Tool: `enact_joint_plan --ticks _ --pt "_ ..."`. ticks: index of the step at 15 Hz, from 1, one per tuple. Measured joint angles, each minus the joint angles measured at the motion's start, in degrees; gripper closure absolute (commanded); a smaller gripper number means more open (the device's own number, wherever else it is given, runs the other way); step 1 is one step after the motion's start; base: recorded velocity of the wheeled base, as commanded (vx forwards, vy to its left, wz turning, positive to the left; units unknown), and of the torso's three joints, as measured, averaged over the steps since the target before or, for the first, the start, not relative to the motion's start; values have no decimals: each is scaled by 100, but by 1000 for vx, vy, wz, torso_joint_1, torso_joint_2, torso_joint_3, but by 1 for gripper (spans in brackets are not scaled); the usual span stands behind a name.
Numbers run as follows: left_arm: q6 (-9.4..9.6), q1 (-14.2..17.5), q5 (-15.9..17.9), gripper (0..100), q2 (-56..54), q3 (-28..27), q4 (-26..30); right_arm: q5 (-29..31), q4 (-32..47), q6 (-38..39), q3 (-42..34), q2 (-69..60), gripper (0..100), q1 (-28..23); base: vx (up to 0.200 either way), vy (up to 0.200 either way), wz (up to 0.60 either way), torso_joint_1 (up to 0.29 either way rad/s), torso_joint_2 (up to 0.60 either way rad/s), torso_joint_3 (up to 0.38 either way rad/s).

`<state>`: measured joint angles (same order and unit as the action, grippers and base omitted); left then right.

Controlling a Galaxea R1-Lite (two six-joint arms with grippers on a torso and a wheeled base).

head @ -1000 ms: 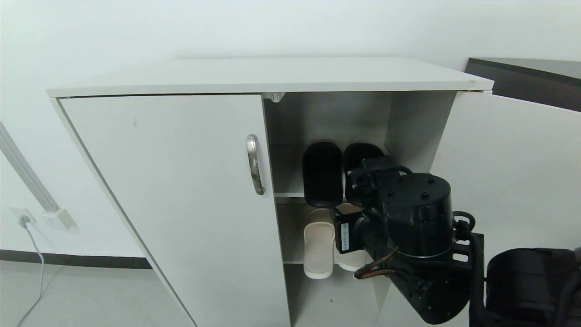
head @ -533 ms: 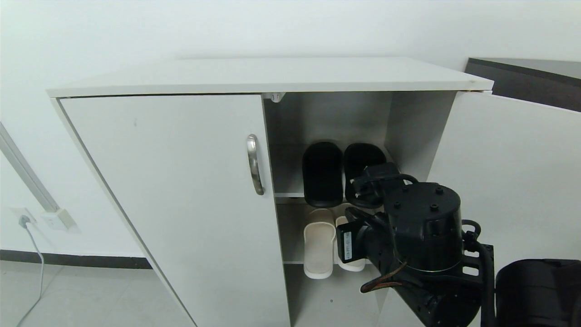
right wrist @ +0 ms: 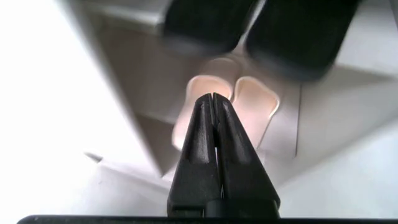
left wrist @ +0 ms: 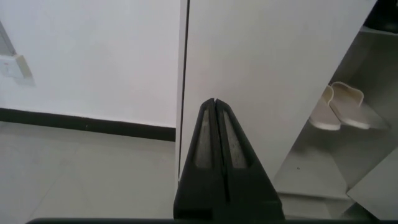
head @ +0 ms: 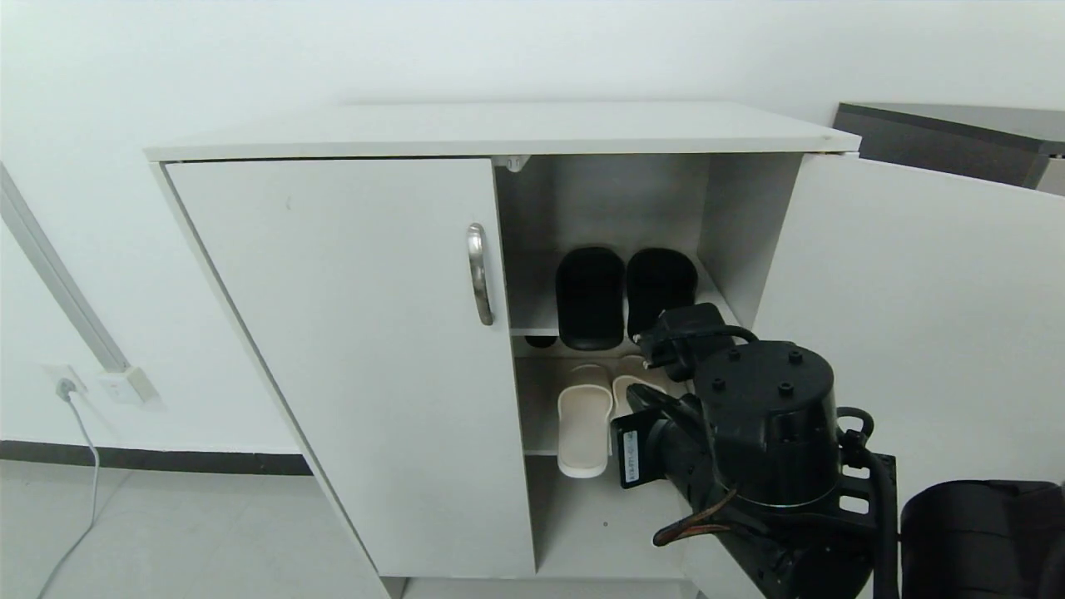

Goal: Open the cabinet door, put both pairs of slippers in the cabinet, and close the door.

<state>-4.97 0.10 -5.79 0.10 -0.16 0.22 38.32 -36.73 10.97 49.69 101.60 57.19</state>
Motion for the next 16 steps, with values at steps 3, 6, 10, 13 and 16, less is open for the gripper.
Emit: enact_joint_plan --ticks 3,6,10,13,16 --pt "-2 0 0 100 0 -2 -6 0 -11 2 -13 20 100 0 -200 0 0 -1 4 2" --pt "0 -2 2 100 0 0 -4 -6 -41 13 -22 74 100 -22 -200 0 0 2 -2 2" --pt "0 -2 2 100 0 0 -4 -61 -178 49 -94 118 100 -118 -200 0 0 6 4 5" --pt "0 -2 0 100 0 -2 -1 -325 -227 20 -230 122 100 -289 -67 0 0 -4 1 1" --pt "-2 -5 0 100 0 -5 -1 -329 -230 6 -267 132 100 -324 0 0 0 0 0 0"
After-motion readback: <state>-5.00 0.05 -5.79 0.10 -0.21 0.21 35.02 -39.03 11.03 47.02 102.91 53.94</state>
